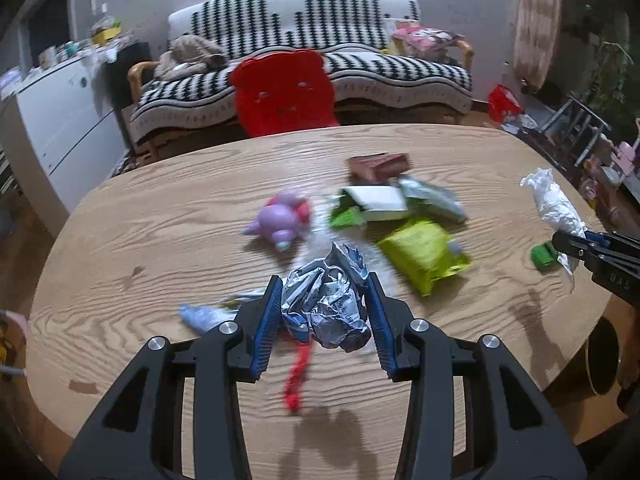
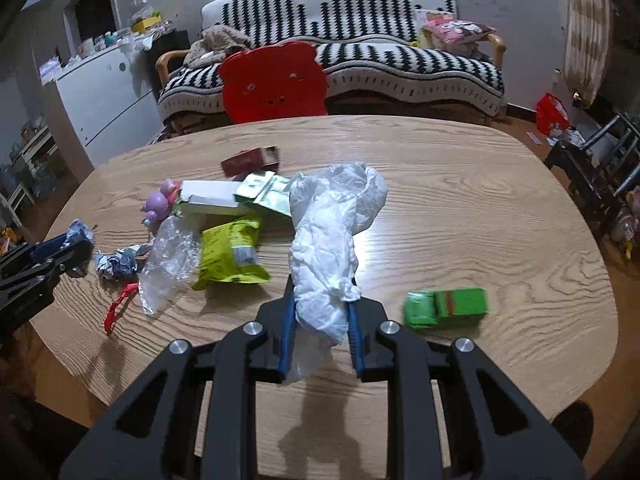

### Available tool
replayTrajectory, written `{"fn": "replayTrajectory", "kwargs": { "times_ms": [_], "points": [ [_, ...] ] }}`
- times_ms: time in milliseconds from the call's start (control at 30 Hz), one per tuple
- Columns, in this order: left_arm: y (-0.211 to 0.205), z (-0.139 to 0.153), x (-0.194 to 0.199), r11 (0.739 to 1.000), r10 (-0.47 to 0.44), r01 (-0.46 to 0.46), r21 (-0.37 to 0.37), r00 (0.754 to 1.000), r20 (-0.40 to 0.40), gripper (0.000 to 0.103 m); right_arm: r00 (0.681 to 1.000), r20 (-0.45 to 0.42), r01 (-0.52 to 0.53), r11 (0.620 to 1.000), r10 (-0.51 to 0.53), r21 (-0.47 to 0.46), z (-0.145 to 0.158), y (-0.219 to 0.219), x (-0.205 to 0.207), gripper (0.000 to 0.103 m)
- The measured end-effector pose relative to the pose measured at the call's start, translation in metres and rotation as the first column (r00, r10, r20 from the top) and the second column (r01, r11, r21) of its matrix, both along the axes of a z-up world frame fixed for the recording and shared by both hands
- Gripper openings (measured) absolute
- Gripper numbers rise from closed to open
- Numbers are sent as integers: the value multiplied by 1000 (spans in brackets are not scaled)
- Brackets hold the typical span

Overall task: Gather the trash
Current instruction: 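Carry the tissue and foil to the black bin and release both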

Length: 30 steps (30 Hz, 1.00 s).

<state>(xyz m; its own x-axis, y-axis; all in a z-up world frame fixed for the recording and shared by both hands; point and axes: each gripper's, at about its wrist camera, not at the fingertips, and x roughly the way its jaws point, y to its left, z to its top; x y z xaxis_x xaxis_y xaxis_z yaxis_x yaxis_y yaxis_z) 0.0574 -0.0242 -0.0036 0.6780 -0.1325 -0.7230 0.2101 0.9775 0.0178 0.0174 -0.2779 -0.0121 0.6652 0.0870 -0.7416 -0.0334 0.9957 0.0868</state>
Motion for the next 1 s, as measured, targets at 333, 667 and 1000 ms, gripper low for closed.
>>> {"fn": "replayTrajectory", "kwargs": {
  "times_ms": [333, 667, 1000],
  "points": [
    [-122, 3, -11, 981, -190, 190, -36, 982, 7, 41, 991, 15, 131, 991, -131, 10, 6, -83, -56, 23],
    [-290, -10, -70, 843, -526, 520, -138, 851, -7, 41, 913, -2, 408, 912, -408, 35, -6, -223, -157, 23],
    [-439, -55, -168, 629, -774, 751, -199, 630, -64, 41, 752, -129, 657, 750, -646, 74, -49, -342, -277, 23]
  ]
}}
